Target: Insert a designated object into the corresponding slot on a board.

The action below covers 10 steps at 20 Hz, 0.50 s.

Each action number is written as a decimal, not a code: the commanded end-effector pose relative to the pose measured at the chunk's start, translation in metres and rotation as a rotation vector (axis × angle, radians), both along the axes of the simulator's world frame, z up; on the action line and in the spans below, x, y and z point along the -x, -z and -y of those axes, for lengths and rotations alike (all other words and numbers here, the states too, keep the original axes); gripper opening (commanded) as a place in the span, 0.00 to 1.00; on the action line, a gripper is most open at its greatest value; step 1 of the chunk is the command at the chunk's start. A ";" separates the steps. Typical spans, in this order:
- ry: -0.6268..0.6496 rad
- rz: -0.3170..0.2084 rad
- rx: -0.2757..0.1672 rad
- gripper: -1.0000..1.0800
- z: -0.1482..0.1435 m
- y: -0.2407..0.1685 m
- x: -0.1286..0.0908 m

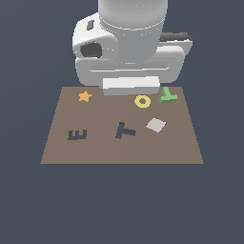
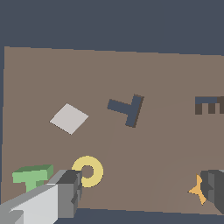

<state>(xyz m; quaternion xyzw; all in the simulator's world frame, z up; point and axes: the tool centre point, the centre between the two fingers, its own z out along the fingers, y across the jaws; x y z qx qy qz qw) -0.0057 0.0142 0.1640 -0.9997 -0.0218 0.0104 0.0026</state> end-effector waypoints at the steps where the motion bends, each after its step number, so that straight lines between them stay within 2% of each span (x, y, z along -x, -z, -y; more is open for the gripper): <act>1: 0.000 0.000 0.000 0.96 0.000 0.000 0.000; 10: -0.014 0.003 0.000 0.96 -0.022 0.015 0.013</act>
